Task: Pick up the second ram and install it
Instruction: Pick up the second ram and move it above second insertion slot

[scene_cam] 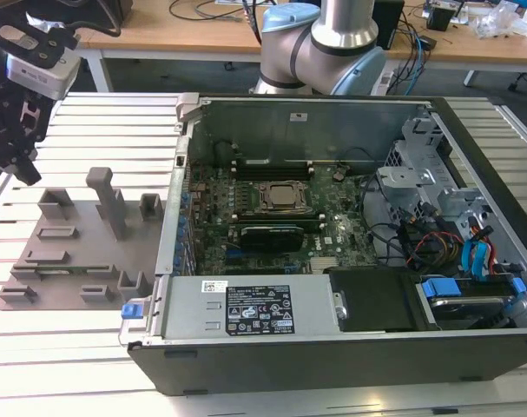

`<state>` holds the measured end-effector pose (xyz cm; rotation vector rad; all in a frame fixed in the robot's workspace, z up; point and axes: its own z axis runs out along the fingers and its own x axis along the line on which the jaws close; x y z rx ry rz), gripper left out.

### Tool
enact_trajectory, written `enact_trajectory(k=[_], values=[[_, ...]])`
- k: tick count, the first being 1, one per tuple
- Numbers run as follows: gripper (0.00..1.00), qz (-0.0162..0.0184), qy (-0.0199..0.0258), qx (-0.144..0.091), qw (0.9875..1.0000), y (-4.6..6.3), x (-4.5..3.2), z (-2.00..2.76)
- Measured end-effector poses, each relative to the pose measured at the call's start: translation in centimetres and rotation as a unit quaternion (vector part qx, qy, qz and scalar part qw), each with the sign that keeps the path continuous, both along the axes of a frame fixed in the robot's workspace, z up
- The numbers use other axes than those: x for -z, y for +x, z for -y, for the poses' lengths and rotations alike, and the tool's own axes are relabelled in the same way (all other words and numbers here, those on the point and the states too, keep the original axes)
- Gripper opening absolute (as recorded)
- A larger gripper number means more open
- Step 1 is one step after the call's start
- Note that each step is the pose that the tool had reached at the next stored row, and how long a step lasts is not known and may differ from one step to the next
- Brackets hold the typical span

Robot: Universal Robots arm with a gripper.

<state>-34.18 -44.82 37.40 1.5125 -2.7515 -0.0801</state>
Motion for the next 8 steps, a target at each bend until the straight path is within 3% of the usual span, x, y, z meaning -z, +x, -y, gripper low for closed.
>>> enact_trajectory(k=[8], values=[[0.10,0.0000,0.0000,-0.043,0.9991,0.00,0.00,0.00]])
